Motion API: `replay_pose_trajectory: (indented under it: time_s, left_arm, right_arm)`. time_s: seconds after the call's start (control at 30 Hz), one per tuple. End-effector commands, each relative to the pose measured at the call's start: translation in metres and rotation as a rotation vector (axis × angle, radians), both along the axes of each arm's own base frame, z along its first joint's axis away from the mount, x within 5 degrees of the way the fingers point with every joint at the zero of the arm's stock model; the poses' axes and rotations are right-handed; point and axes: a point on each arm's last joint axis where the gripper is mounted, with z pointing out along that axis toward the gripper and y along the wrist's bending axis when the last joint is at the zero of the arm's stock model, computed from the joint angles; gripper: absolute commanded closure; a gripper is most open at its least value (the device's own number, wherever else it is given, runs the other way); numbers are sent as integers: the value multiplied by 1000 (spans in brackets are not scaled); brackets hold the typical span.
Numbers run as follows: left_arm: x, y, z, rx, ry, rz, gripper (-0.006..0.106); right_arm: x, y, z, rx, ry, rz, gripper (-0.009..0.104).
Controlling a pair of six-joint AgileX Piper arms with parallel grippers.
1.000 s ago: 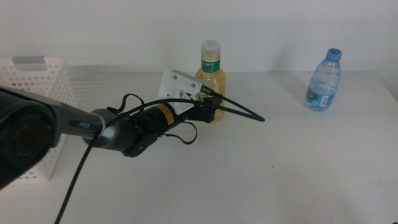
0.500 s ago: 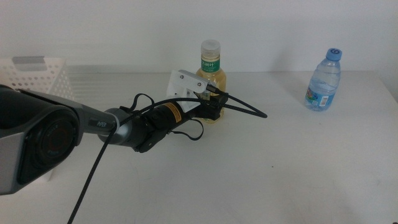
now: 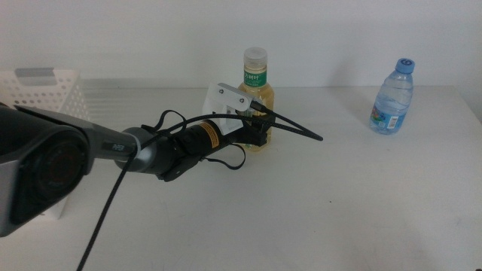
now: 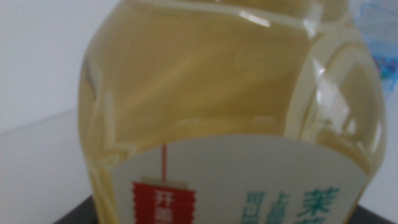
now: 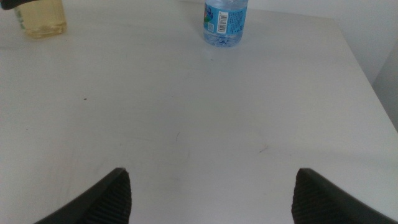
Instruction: Use arms to grab the bottles and put them into the dustbin to the left of the table.
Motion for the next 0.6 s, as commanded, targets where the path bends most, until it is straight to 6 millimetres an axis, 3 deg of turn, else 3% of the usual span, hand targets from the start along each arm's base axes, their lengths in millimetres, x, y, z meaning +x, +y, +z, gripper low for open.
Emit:
replay_pose_trajectory:
  time_s: [0.0,0.2,0.4,0.57]
  left_arm:
    - [-5,-2,59,-101,-132,-32,89]
    - [-31,19,91,-54,-170,14,84]
    - [-67,57,123,-39,-204,72,83]
    - [-94,88,149,39,-133,185,83]
  right_arm:
    - [-1,0,17,-10,-129,2,27]
    - [-1,0,17,-10,-129,2,27]
    - [-1,0,17,-10,-129,2,27]
    - [-1,0,17,-10,-129,2,27]
